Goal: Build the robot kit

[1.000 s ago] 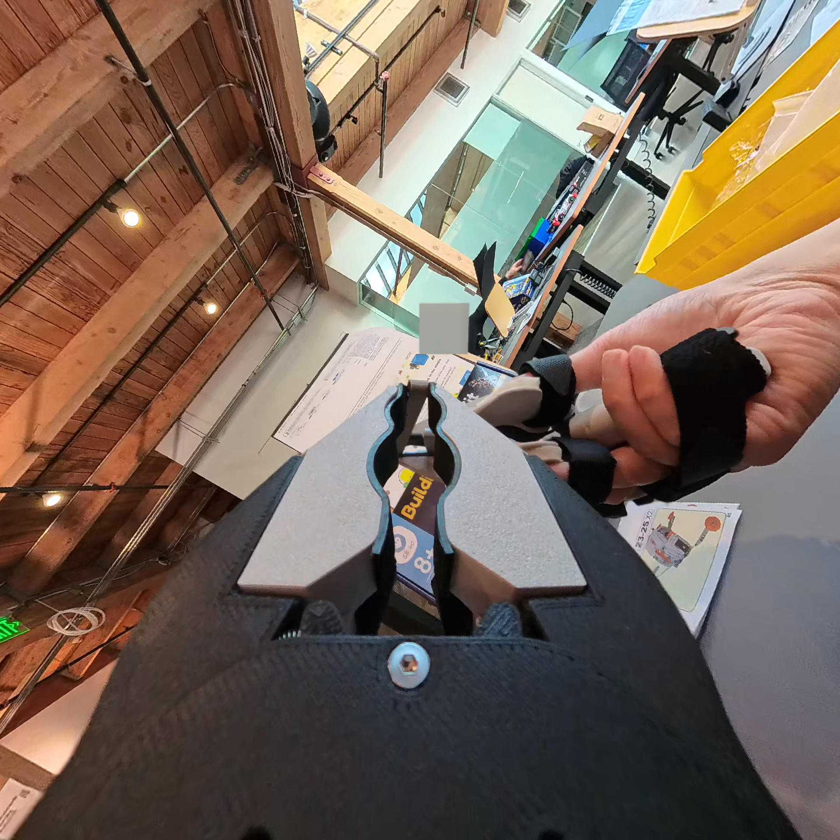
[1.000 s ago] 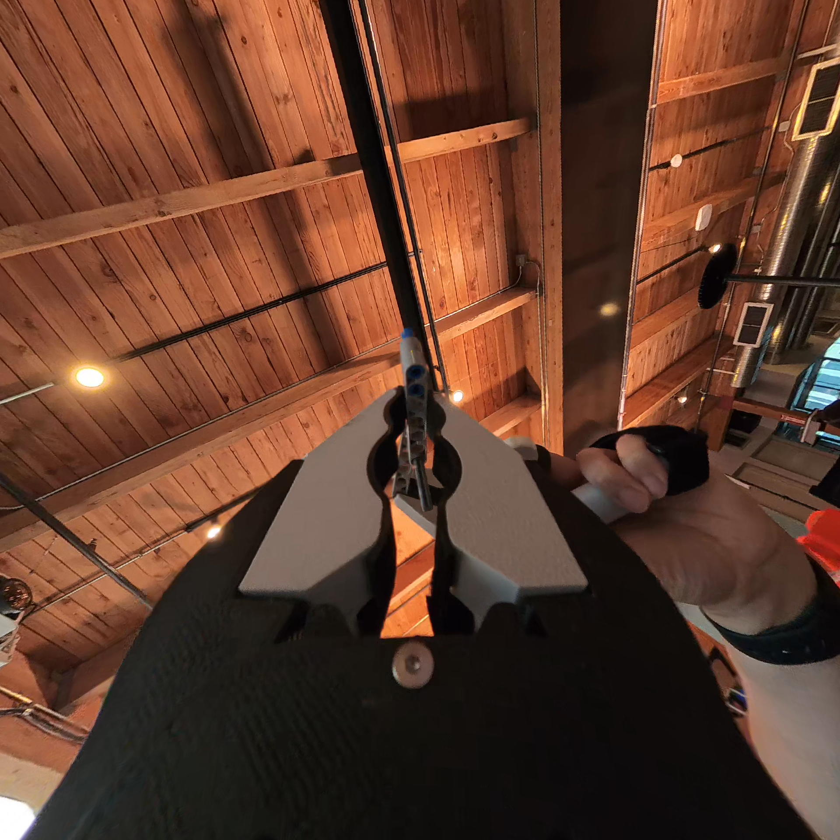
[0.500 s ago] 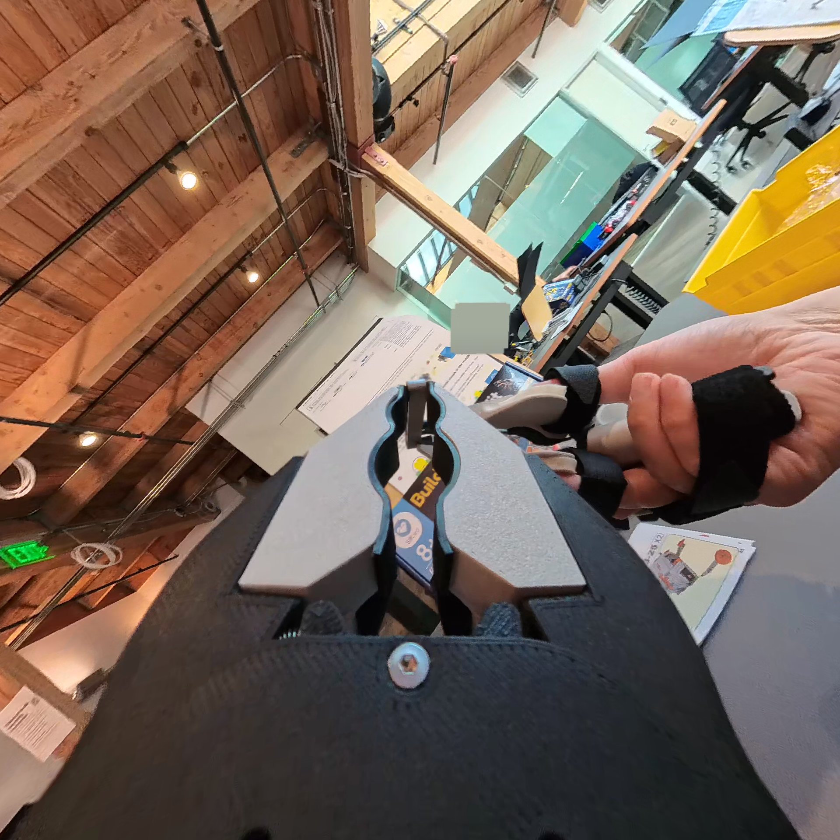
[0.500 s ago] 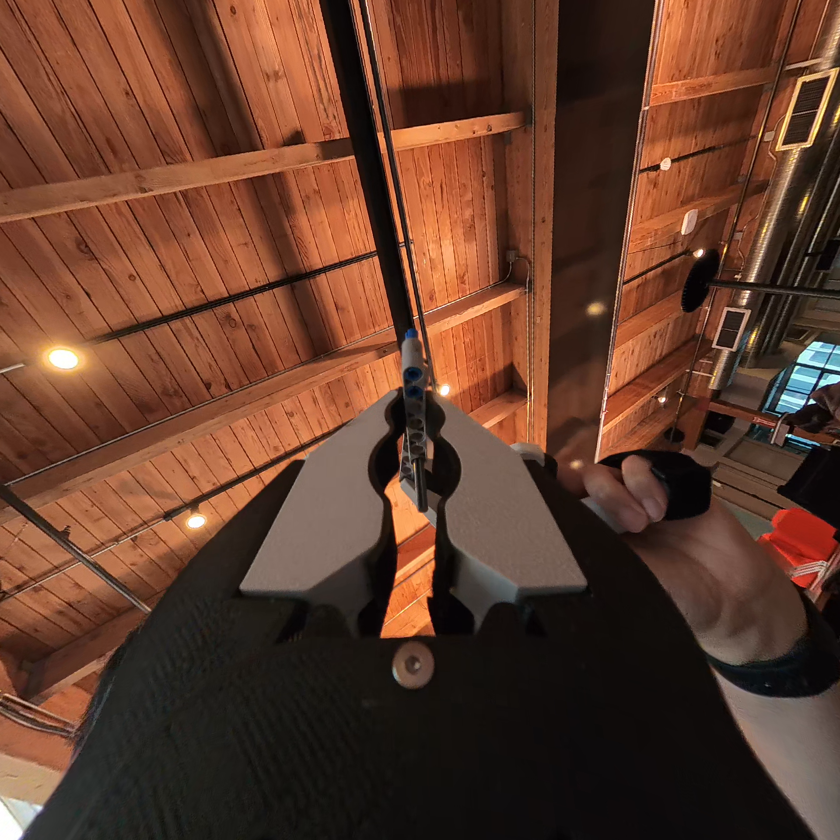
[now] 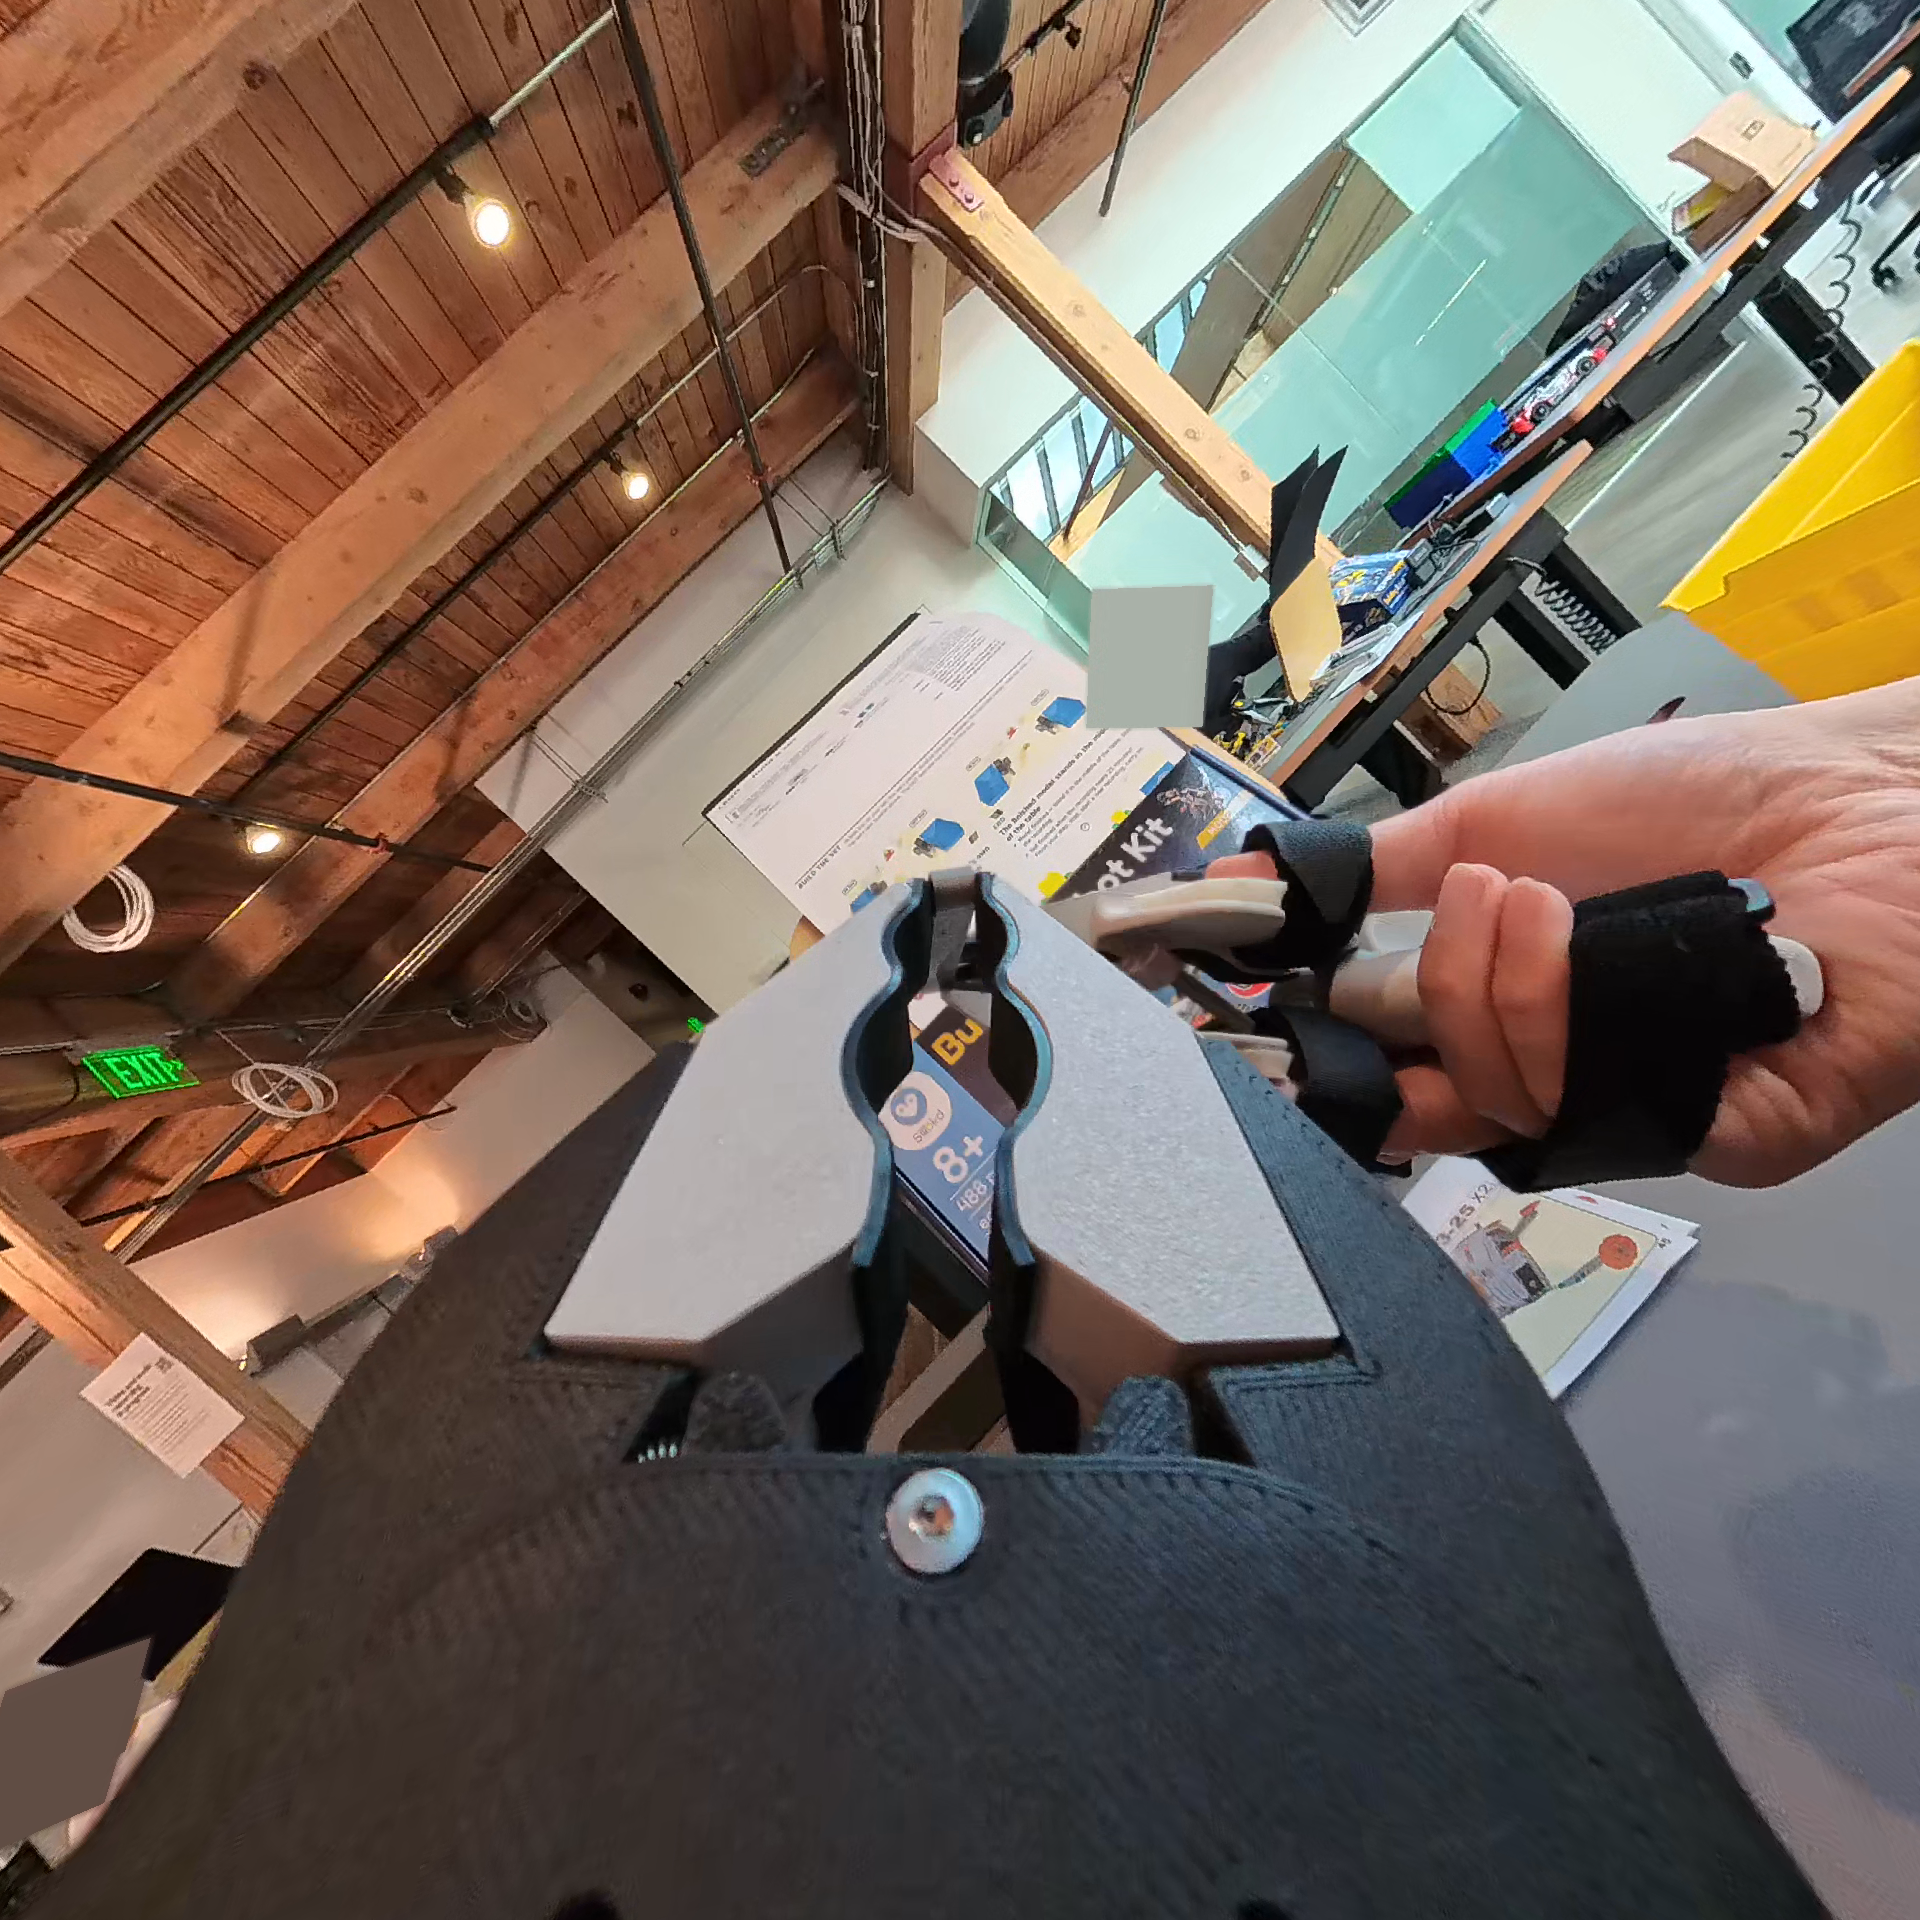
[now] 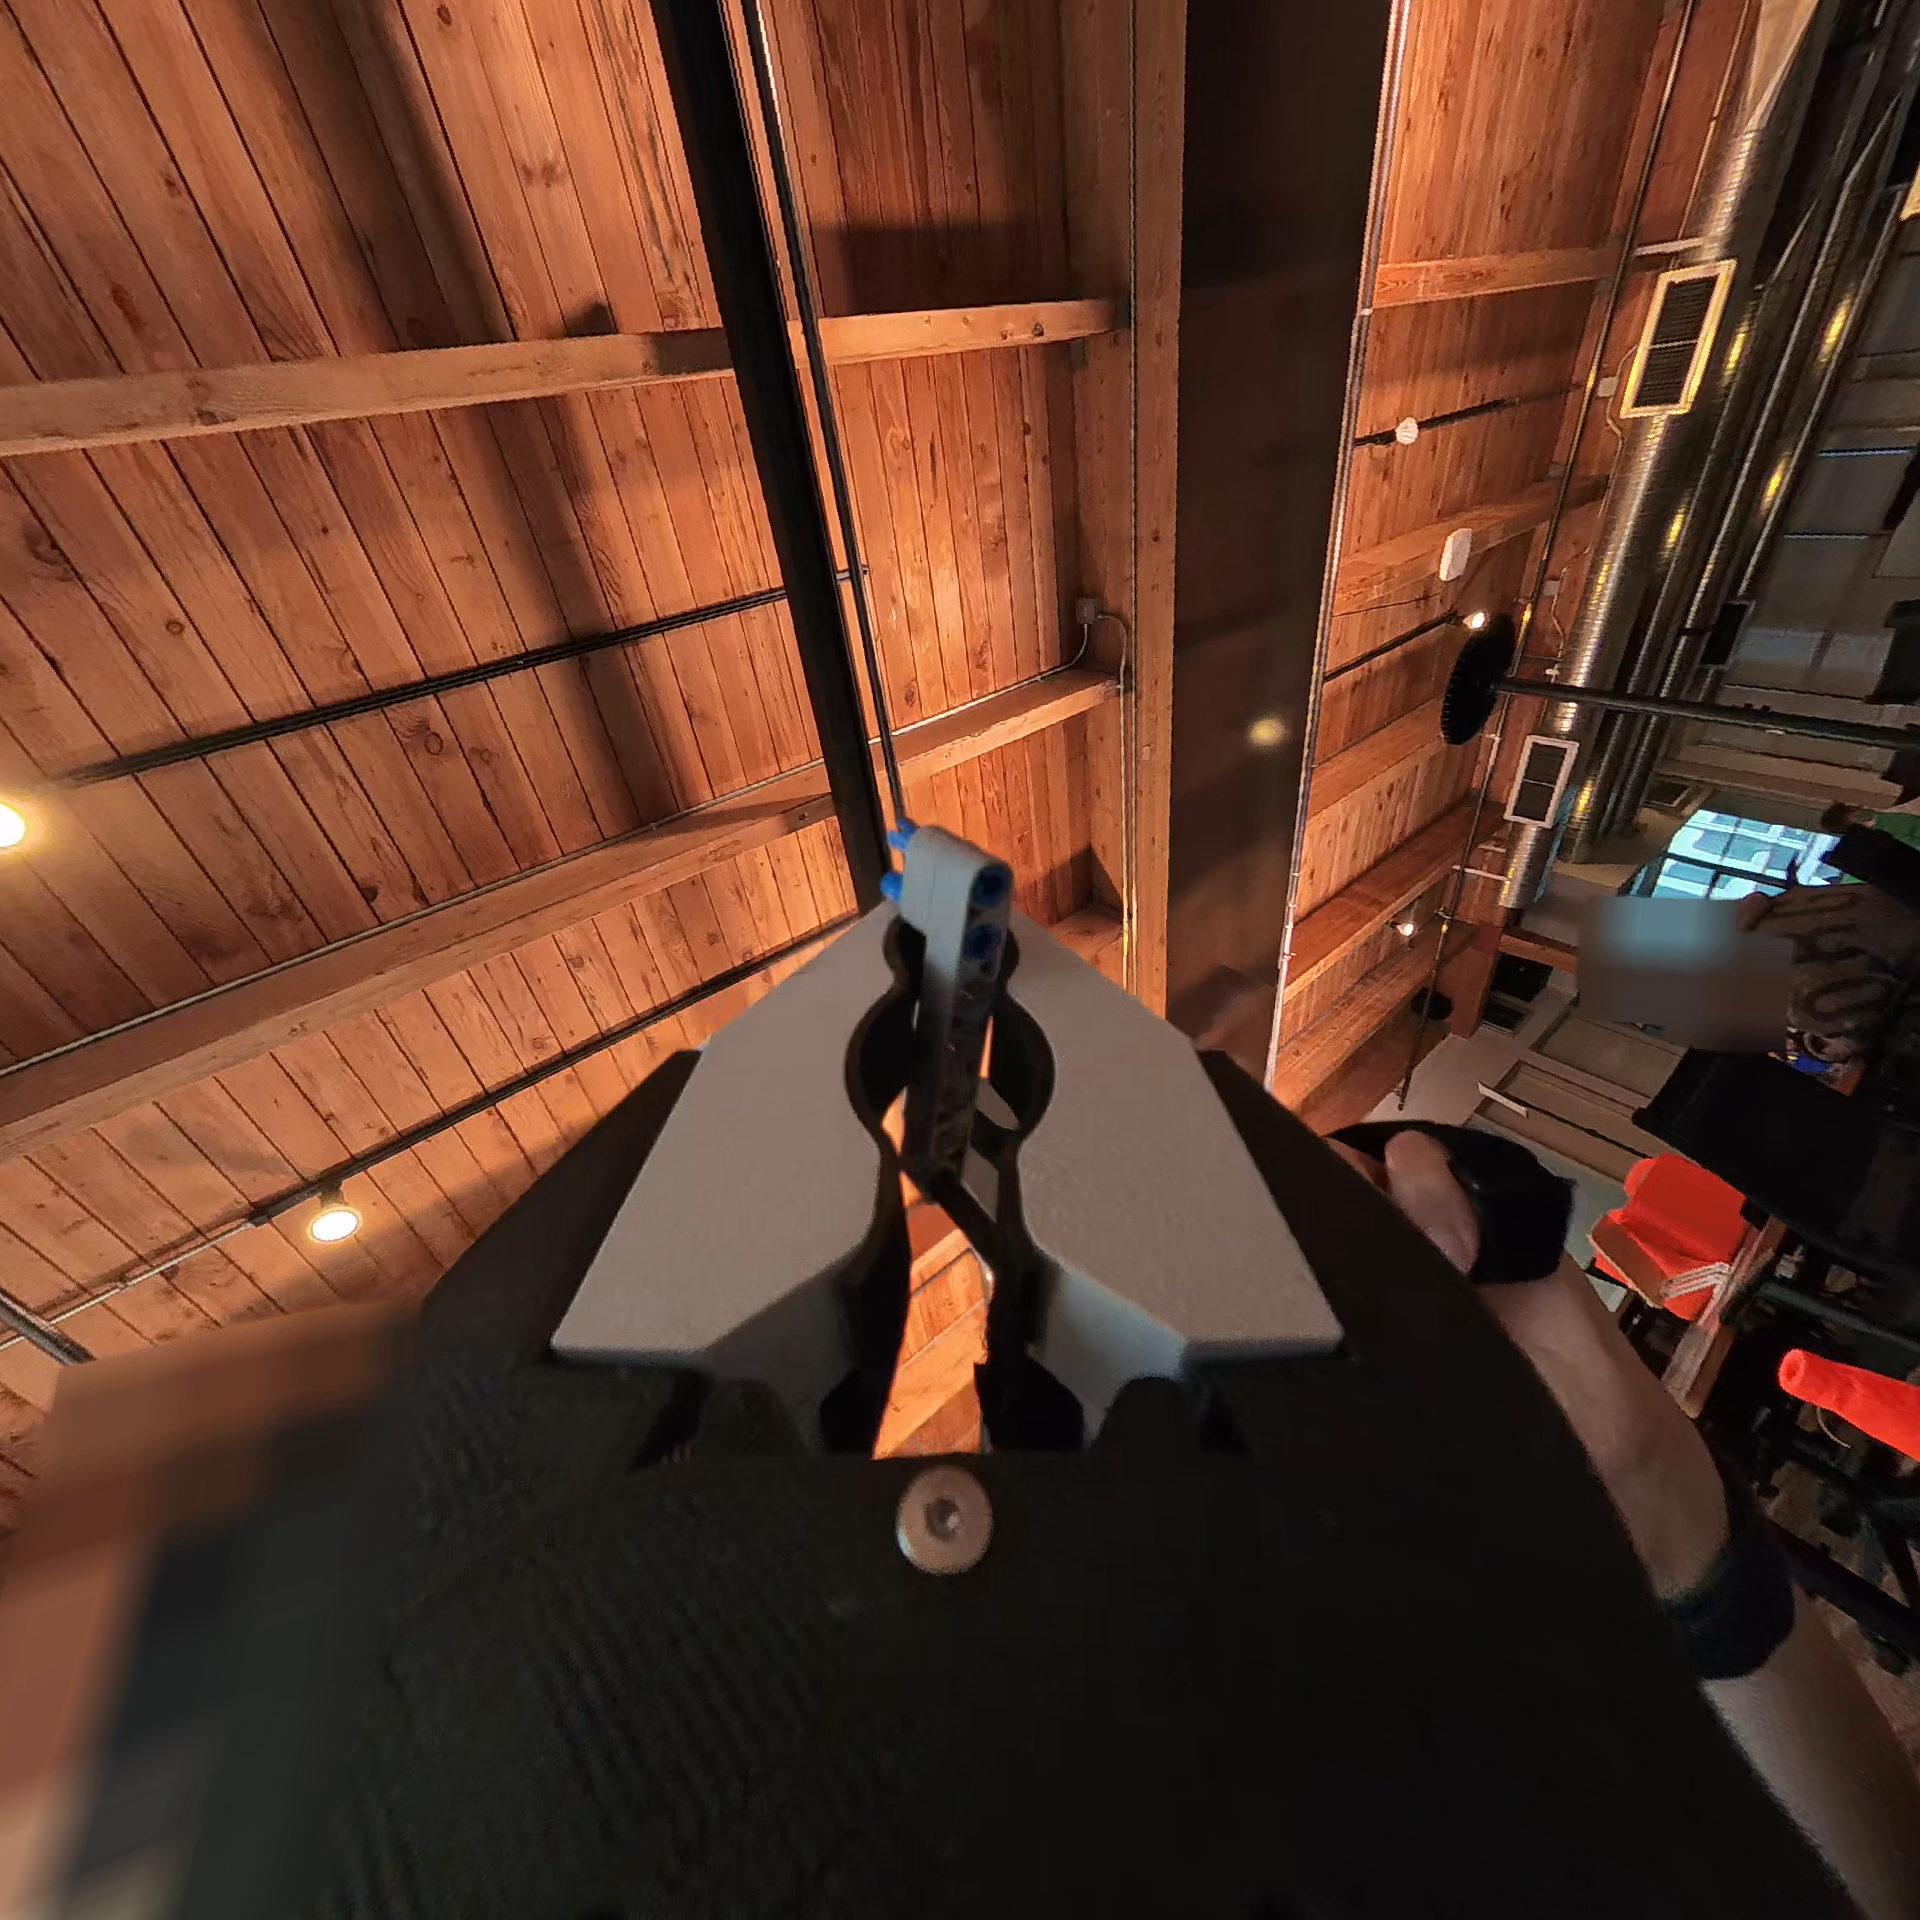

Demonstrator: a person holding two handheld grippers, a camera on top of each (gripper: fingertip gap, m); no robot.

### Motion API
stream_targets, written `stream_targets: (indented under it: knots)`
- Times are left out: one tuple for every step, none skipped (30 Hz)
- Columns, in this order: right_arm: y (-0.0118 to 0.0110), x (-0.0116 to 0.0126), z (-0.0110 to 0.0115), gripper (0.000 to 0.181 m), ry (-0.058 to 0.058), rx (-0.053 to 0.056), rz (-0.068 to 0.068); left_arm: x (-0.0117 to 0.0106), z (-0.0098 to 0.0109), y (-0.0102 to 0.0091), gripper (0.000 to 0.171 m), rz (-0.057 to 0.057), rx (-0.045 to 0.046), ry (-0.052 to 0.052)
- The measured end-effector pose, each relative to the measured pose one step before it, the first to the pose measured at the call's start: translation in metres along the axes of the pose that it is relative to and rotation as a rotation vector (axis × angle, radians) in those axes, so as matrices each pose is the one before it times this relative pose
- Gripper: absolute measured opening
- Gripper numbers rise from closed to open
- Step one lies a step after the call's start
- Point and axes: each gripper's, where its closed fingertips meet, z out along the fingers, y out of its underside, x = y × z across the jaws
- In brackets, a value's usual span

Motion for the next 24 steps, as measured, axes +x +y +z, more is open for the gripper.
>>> stream_targets:
  knots:
    - [0.00038,0.00295,-0.00096,0.003,0.0206,-0.0126,-0.0125,0.00021,-0.00079,0.00122,0.006,-0.0022,-0.00295,-0.0008]
    - [-0.00007,0.00166,-0.0012,0.003,0.0151,-0.0136,-0.0166,-0.00011,-0.00111,0.00202,0.006,-0.0047,-0.00637,-0.003]
    - [-0.00049,0.00555,-0.0024,0.001,0.0412,-0.014,-0.0291,-0.0003,-0.00135,0.00378,0.006,-0.0082,-0.01365,-0.0024]
    - [-0.00064,0.00835,-0.00308,0.001,0.0608,-0.0145,-0.0435,-0.00018,-0.00168,0.0053,0.006,-0.0102,-0.01711,-0.0026]
    - [0.00058,0.00821,-0.00264,0.001,0.0599,-0.0218,-0.0406,0.00046,-0.00226,0.00493,0.006,-0.0105,-0.01099,-0.0015]
    - [0.00083,0.00471,-0.00158,0.0,0.0368,-0.02,-0.0278,0.00087,-0.00294,0.00407,0.006,-0.0094,-0.00733,-0.0021]
    - [0.00159,0.00276,-0.00074,0.001,0.0235,-0.0218,-0.0159,0.00134,-0.00325,0.00248,0.006,-0.0059,-0.00243,-0.0029]
    - [0.00205,0.00112,-0.00018,0.001,0.011,-0.0216,-0.0057,0.00133,-0.00352,0.00149,0.006,-0.0015,-0.00031,-0.0052]
    - [0.00206,0.00195,0.00006,0.002,0.013,-0.0186,0.0014,0.00138,-0.00324,0.00129,0.006,0.0003,-0.00268,-0.007]
    - [0.00165,0.00191,0.00014,0.001,0.0113,-0.0128,-0.0011,0.00117,-0.00274,0.00117,0.006,-0.0023,-0.00269,-0.0071]
    - [0.00128,0.00208,0.00033,0.002,0.0081,-0.0076,0.0011,0.00072,-0.00199,0.00109,0.006,-0.0062,-0.00245,-0.0066]
    - [0.00127,0.00341,0.00023,0.002,0.0112,-0.0045,0.0079,0.00023,-0.0013,0.00119,0.006,-0.0096,-0.003,-0.0045]
    - [0.00092,0.0042,0.00006,0.001,0.0133,-0.0036,0.0076,-0.0004,-0.00085,0.00165,0.006,-0.0128,-0.00425,-0.0039]
    - [0.00107,0.00373,0.00016,0.002,0.0088,-0.004,0.0058,-0.00118,-0.00071,0.00188,0.006,-0.0168,-0.00294,-0.0049]
    - [0.00077,0.00357,-0.00004,0.002,0.0076,-0.0033,0.0071,-0.00152,-0.00067,0.00211,0.006,-0.021,-0.00181,-0.0035]
    - [0.00108,0.00386,-0.00012,0.002,0.0117,-0.0071,0.0047,-0.00188,-0.00075,0.00237,0.006,-0.0236,-0.0009,-0.0028]
    - [0.00092,0.00261,0.00002,0.002,0.0078,-0.0075,-0.0001,-0.00239,-0.00116,0.00203,0.006,-0.0257,0.00217,-0.0042]
    - [0.0009,0.0013,0.00001,0.002,0.0024,-0.008,0.0014,-0.00256,-0.00132,0.00138,0.006,-0.0311,0.00512,-0.0035]
    - [0.0008,0.00086,-0.00015,0.002,0.0011,-0.0091,0.0019,-0.0024,-0.00157,0.00072,0.006,-0.0338,0.00653,-0.0021]
    - [0.00056,0.00049,-0.00048,0.002,0.0003,-0.007,0.0,-0.0028,-0.00169,0.00013,0.006,-0.0297,0.00815,-0.0049]
    - [-0.00042,0.00044,-0.00106,0.002,0.0014,-0.0007,0.0,-0.00423,-0.00202,-0.00065,0.006,-0.0245,0.01123,-0.0133]
    - [-0.00216,0.00277,-0.00233,0.002,0.0161,0.0081,-0.0019,-0.00512,-0.00246,-0.00254,0.006,-0.0175,0.01858,-0.0143]
    - [-0.00272,0.00339,-0.00324,0.001,0.0195,0.0098,-0.0052,-0.00486,-0.00217,-0.00227,0.006,-0.0187,0.01155,-0.0086]
    - [-0.0024,0.00396,-0.00357,0.0,0.0232,0.0057,-0.006,-0.00404,-0.00151,-0.00098,0.006,-0.0169,0.00155,-0.0039]
